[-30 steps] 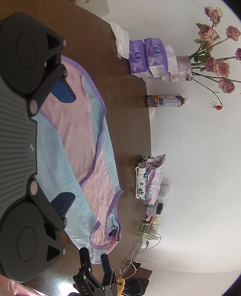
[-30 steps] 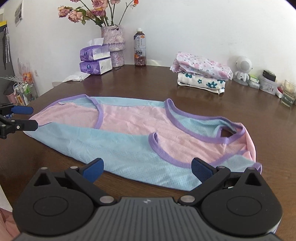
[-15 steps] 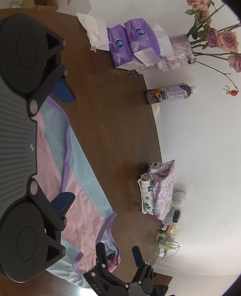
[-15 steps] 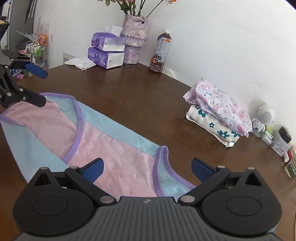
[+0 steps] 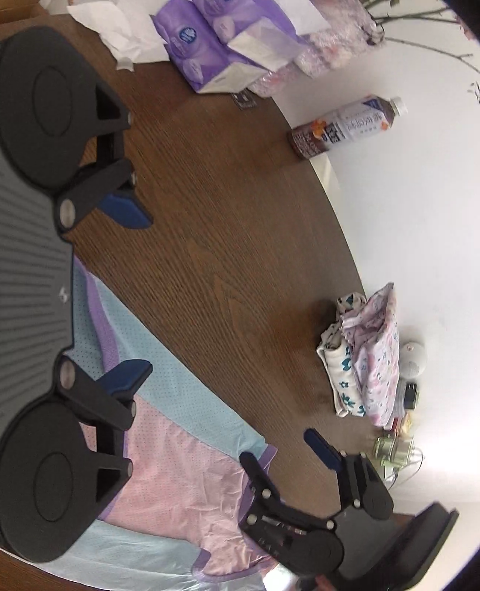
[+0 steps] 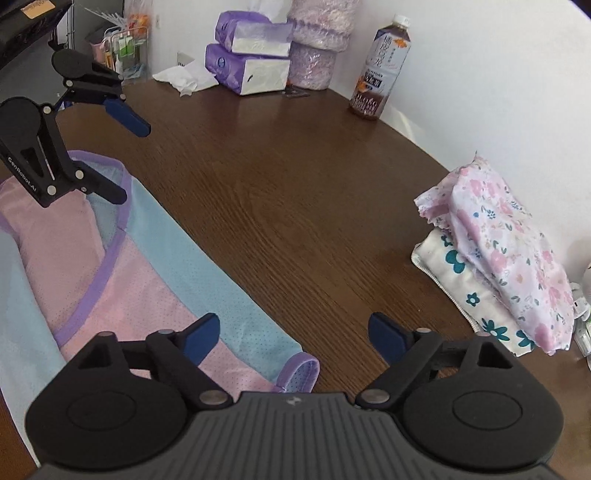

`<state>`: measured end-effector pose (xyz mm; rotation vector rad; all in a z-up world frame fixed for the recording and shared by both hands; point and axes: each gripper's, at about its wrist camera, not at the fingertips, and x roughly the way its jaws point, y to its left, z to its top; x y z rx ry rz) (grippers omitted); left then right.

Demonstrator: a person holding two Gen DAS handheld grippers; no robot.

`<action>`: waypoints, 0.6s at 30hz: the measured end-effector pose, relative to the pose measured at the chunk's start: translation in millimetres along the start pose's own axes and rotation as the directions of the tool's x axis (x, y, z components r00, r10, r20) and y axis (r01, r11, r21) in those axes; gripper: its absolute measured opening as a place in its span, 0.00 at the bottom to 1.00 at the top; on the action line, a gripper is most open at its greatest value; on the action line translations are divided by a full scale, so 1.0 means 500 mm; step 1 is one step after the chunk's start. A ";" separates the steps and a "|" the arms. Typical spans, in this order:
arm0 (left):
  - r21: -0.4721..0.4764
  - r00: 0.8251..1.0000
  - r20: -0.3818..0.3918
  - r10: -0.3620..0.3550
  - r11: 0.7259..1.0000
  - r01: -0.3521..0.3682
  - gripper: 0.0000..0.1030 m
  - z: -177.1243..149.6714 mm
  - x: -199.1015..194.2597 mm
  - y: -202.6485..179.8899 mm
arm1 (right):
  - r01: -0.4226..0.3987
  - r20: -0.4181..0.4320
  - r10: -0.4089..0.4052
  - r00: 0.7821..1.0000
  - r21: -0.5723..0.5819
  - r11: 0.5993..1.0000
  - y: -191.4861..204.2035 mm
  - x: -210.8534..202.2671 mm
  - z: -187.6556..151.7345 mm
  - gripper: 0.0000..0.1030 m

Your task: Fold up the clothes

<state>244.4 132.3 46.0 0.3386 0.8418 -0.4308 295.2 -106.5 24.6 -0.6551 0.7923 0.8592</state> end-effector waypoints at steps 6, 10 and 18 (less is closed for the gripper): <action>0.022 0.995 -0.050 -0.089 0.996 0.090 0.40 0.006 0.024 0.022 | -0.101 -0.002 0.101 0.995 0.029 0.995 -0.038 0.027 -0.001 0.70; 0.035 0.986 -0.083 -0.142 0.989 0.145 0.26 0.009 0.039 0.036 | -0.149 -0.006 0.150 0.989 0.044 0.988 -0.062 0.036 -0.005 0.49; 0.072 0.968 -0.142 -0.206 0.973 0.217 0.25 0.019 0.054 0.047 | -0.240 -0.023 0.240 0.970 0.027 0.970 -0.078 0.042 -0.014 0.33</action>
